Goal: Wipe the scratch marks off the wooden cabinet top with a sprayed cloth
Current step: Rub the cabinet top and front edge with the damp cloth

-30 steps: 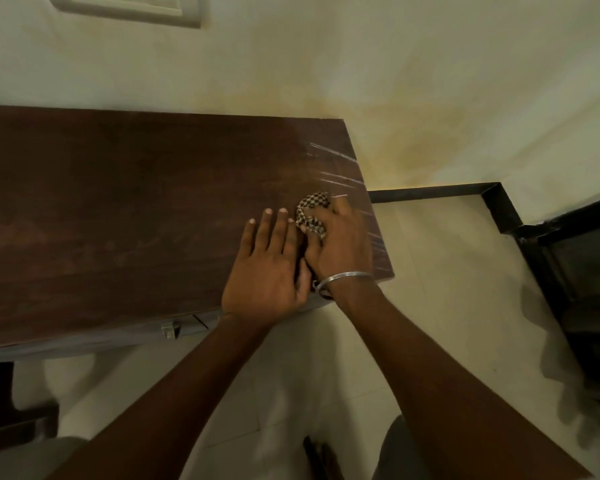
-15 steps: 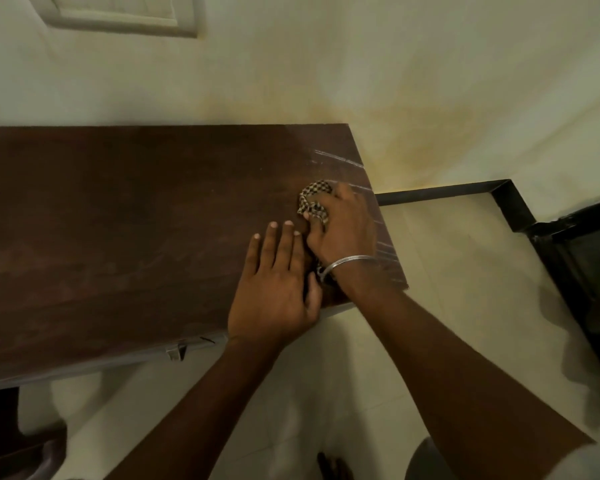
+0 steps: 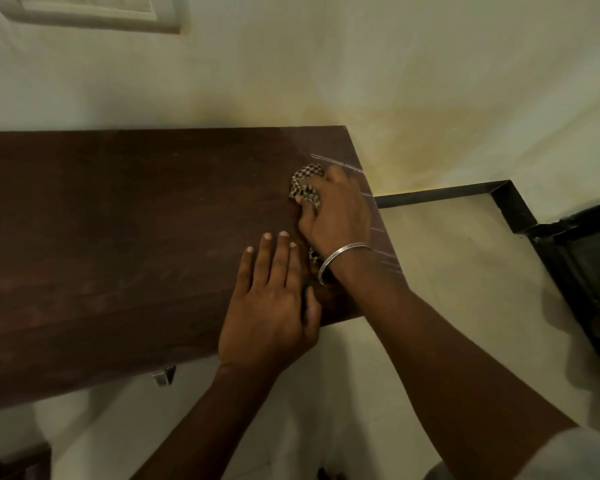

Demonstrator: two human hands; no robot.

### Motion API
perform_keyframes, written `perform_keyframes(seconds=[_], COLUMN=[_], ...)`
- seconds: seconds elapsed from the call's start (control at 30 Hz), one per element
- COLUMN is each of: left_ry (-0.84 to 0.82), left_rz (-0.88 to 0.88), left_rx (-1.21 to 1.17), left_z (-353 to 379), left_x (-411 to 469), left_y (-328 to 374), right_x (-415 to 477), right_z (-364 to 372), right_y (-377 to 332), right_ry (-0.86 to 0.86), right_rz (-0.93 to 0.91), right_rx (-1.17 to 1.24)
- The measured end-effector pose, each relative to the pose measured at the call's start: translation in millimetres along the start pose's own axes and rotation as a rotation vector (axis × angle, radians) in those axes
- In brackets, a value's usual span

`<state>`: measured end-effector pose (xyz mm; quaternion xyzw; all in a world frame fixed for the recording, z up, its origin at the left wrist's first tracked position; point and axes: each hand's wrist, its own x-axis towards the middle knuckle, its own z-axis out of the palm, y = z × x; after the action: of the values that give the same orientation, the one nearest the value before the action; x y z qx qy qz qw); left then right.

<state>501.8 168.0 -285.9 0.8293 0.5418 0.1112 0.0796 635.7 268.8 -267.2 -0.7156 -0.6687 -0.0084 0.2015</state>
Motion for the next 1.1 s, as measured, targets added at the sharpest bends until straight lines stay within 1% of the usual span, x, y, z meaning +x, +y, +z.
perform_keyframes(seconds=[0.1,0.23,0.3,0.43,0.5,0.67,0.77,0.8,0.93,1.0,1.1], left_ry=[-0.005,-0.008,-0.006,-0.01,-0.012,-0.016,-0.015,-0.013,-0.006,-0.004,-0.001], left_rz=[-0.009,-0.015,-0.012,-0.007,-0.008,-0.022,-0.022,-0.021,-0.019,-0.019,-0.023], left_rx=[-0.003,0.003,0.0,-0.006,-0.011,-0.005,-0.006,-0.005,-0.002,-0.004,-0.001], left_z=[2,2,2,3,2,2,2,3,4,4,3], left_x=[0,-1,-1,0,0,0,0,0,0,0,-1], left_y=[-1,-1,0,-1,0,1,2,1,0,1,1], right_x=[33,81,78,36,37,93,104,98,57,58,85], right_z=[7,16,15,11,12,21,23,22,19,20,22], right_y=[-5,-13,-12,-2,-2,-15,-18,-18,-9,-10,-16], right_ry=[0.0,-0.116,-0.123,-0.013,0.008,-0.065,-0.126,-0.125,-0.007,0.018,-0.044], right_rz=[0.005,0.06,0.077,0.004,0.009,0.072,0.104,0.097,0.019,0.029,0.062], right_rx=[-0.005,-0.024,-0.019,0.008,0.014,0.011,-0.019,-0.02,-0.003,-0.007,-0.02])
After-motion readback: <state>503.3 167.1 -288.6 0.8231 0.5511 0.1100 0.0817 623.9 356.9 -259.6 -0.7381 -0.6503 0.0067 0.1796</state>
